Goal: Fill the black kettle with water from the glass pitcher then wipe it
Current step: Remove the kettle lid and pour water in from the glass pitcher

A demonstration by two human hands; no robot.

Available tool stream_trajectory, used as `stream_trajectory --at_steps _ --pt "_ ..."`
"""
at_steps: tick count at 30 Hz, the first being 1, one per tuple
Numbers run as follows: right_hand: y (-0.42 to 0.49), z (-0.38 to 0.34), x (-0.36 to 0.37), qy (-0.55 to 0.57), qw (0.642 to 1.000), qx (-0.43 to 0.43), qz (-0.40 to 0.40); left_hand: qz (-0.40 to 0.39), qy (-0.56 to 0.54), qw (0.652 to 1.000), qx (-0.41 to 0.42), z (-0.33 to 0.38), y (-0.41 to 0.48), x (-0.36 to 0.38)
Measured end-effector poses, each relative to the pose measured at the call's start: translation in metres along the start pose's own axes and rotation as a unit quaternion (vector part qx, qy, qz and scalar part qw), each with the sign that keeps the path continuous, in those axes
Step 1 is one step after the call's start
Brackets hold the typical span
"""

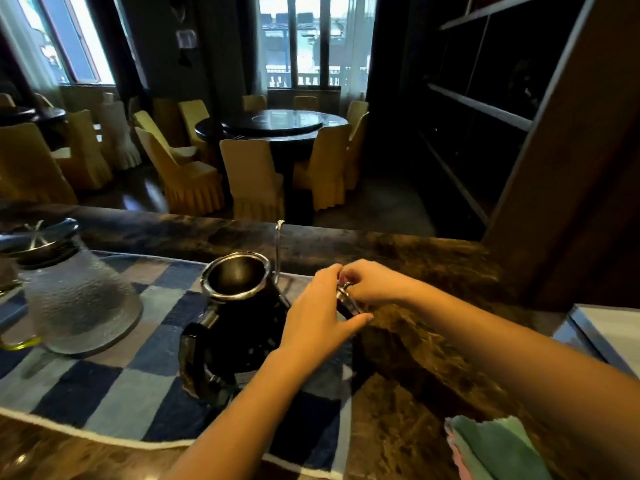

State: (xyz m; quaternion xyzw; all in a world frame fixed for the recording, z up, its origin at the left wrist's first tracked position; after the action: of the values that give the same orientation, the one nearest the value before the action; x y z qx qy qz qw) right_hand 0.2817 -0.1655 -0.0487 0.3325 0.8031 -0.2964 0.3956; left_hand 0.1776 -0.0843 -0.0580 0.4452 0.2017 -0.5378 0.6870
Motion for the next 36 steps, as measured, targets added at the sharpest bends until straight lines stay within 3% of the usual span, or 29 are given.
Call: stream_trajectory --at_steps 6,18,30,36 --pt "-0.001 0.065 0.000 -0.019 0.993 0.097 0.057 -0.045 -0.087 0.994 -0.043 -0.017 0.018 0.074" --pt "0.002 0.113 0.005 -0.110 0.983 0.073 0.125 -0.101 -0.010 0.995 -0.010 -0.028 0.047 0.142" --pt "-0.006 0.109 0.003 -0.109 0.987 0.029 0.111 -0.134 0.032 0.990 -0.031 -0.022 0.047 0.132" --pt "-0.021 0.078 -0.019 -0.068 0.984 -0.022 0.165 -0.117 0.069 0.990 -0.026 -0.004 0.043 0.071"
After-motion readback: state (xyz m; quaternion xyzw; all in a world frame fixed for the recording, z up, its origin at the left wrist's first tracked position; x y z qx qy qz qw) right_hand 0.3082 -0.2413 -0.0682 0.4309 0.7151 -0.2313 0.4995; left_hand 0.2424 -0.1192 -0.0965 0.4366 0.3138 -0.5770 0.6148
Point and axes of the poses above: each hand's wrist, its own y-axis towards the middle knuckle, its own x-axis out of the palm, z = x × y, the point moved 3 cm from there along y, towards the middle knuckle, and after that the axes turned 7 degrees about x, right-handed, at the moved point
